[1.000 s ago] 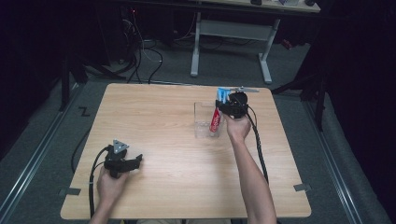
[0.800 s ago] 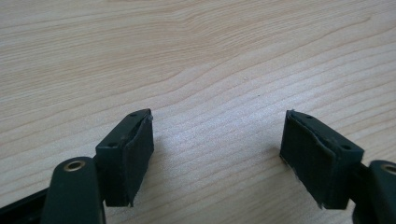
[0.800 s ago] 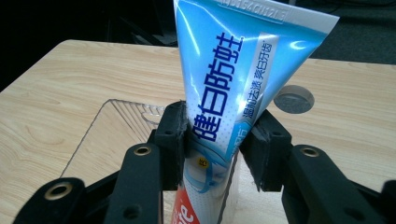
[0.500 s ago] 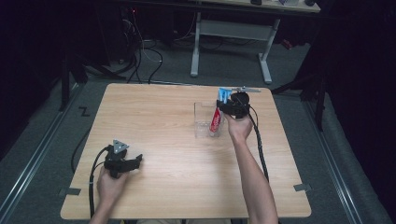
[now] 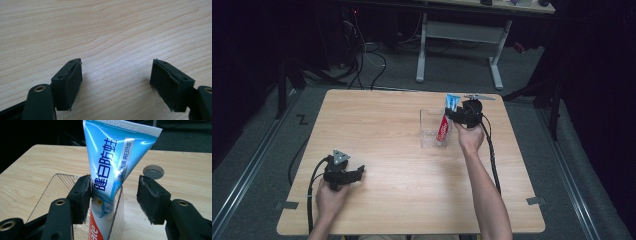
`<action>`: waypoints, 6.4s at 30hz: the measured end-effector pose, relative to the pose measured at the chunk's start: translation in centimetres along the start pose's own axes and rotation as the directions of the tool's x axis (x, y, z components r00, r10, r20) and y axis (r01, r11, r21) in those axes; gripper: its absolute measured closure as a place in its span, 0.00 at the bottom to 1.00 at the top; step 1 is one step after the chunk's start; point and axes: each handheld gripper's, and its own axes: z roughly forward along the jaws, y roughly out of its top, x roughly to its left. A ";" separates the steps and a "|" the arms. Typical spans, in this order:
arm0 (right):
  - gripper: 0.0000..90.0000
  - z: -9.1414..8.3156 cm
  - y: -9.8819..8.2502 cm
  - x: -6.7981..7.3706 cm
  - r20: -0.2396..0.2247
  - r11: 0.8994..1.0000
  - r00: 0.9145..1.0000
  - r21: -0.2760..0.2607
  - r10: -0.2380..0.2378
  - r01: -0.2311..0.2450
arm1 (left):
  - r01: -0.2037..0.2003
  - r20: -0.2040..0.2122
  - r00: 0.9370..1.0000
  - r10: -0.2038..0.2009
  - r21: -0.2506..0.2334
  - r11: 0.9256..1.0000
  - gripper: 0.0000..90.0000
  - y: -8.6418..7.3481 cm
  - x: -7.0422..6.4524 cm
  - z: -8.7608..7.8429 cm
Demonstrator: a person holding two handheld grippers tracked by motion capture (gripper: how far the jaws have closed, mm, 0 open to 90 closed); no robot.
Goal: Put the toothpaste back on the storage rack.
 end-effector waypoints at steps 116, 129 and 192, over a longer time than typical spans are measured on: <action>0.62 -10.9 -5.2 -3.0 0.018 0.995 0.998 -0.078 -0.061 0.062 | -0.001 0.001 1.000 0.001 0.000 1.000 0.29 0.0 0.0 0.0; 0.62 -12.0 -6.1 -3.6 0.016 0.994 0.999 -0.092 -0.050 0.051 | -0.001 0.001 1.000 0.001 0.000 1.000 0.29 0.0 0.0 0.0; 0.65 -11.3 -13.8 -4.2 0.015 0.999 0.999 -0.030 -0.036 0.037 | -0.002 0.002 1.000 0.002 0.001 1.000 0.29 0.0 0.0 0.0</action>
